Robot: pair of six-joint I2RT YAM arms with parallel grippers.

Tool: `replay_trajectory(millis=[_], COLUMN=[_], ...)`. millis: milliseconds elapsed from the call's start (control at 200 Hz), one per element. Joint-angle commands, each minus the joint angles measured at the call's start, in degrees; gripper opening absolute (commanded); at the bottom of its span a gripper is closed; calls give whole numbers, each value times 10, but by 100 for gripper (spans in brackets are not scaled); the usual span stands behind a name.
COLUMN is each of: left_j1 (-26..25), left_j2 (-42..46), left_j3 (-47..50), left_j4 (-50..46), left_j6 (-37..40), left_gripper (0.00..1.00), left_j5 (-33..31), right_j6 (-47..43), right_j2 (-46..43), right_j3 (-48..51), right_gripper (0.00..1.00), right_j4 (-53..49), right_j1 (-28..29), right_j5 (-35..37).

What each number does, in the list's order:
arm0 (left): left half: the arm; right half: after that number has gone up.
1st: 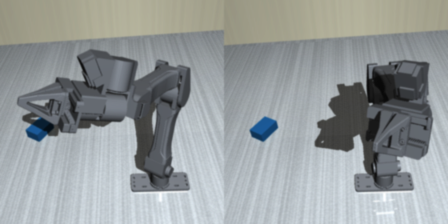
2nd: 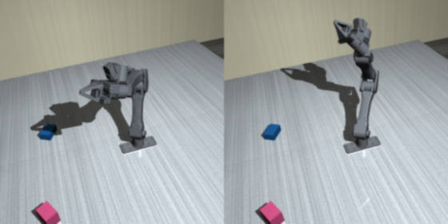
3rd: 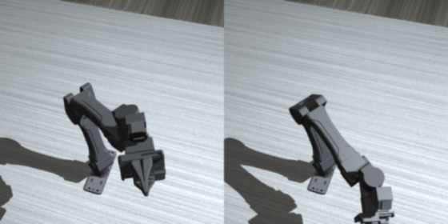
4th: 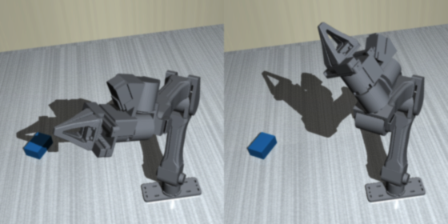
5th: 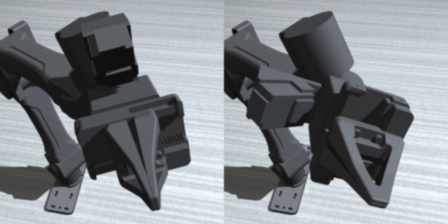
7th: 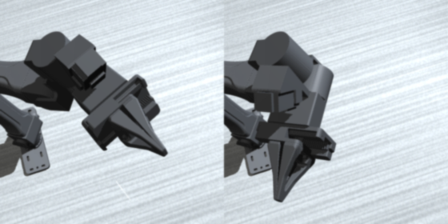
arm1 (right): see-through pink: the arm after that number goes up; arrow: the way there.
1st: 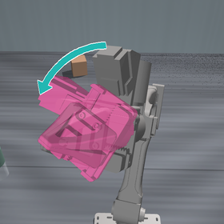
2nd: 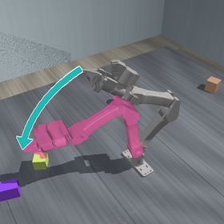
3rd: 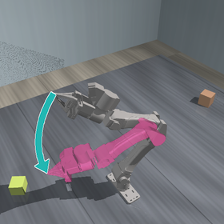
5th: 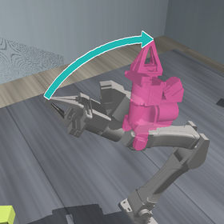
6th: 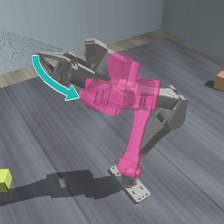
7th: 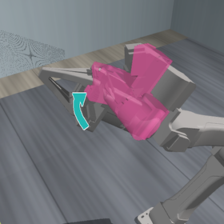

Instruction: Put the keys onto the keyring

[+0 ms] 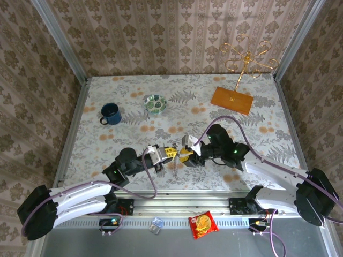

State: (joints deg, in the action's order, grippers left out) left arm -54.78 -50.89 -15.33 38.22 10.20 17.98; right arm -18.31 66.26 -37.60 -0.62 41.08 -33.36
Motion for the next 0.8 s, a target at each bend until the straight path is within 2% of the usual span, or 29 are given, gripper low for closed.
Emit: replay_trajectory(millis=[0, 190, 495, 795], left_j1=[-4, -5, -4, -5], left_j2=[5, 7, 11, 20], left_j3=[1, 0, 0, -11], left_j4=[41, 41, 27, -33], left_j6=[-11, -11, -3, 13], left_gripper=[0, 0, 0, 0], left_j5=[-4, -5, -17, -16], right_j6=[18, 27, -7, -48], right_j2=[15, 37, -1, -35], right_j3=[9, 8, -2, -48], right_gripper=[39, 34, 0, 0], right_j4=[64, 98, 39, -38], right_j1=[11, 20, 19, 19], right_j5=[24, 36, 67, 85])
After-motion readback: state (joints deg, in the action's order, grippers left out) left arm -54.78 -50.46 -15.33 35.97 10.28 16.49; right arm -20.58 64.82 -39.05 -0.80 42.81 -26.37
